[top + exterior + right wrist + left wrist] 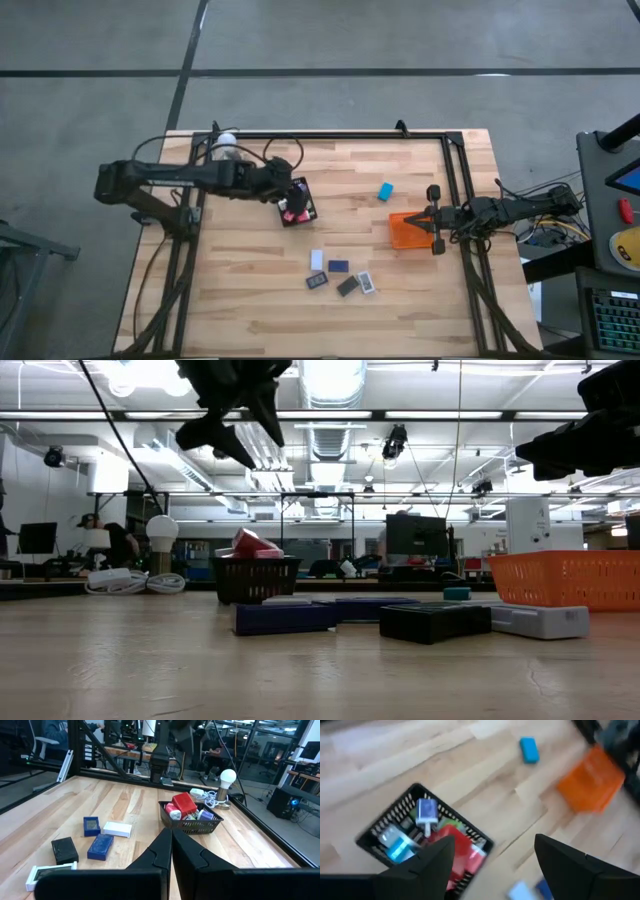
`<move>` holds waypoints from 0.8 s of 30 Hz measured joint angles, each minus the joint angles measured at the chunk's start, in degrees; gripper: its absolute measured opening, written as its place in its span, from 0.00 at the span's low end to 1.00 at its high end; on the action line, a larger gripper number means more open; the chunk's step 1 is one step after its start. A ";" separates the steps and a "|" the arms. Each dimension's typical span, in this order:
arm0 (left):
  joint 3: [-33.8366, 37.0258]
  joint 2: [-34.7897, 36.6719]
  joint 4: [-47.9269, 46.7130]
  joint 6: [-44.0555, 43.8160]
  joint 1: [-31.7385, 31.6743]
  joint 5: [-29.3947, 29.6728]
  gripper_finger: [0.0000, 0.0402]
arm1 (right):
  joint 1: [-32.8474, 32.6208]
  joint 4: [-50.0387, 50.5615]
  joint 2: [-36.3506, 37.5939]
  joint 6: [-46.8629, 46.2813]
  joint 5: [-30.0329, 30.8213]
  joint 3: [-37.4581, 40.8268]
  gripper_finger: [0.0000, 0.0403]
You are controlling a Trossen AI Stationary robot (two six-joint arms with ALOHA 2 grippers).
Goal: Pick & Place Office items
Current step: Put the blue digital clock in the orange bin
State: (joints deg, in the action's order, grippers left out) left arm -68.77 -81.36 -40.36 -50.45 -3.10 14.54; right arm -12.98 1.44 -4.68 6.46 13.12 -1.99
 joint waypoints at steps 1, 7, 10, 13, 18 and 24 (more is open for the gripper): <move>0.00 0.10 -0.14 -2.46 0.72 0.16 0.70 | -0.01 0.00 0.01 0.01 0.00 0.00 0.02; 0.18 -0.45 -1.73 -7.30 6.23 -2.55 0.69 | 0.01 0.00 0.01 0.00 0.00 0.00 0.02; 1.82 -0.88 -2.26 -11.33 9.54 -1.26 0.69 | -0.01 0.00 0.01 0.01 -0.01 0.00 0.02; 3.21 -1.75 -1.69 -15.73 12.48 0.73 0.69 | -0.01 0.01 0.01 0.00 -0.01 -0.01 0.02; 4.42 -4.94 1.11 -22.71 16.12 0.93 0.69 | 0.01 0.00 0.01 0.00 0.01 0.01 0.02; 4.46 -9.31 5.26 -19.28 17.51 2.24 0.69 | -0.01 0.00 0.01 0.00 -0.01 0.00 0.02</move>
State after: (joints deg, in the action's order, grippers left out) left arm -64.31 -90.66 -35.11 -69.74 14.41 16.78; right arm -12.99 1.44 -4.67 6.46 13.10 -1.99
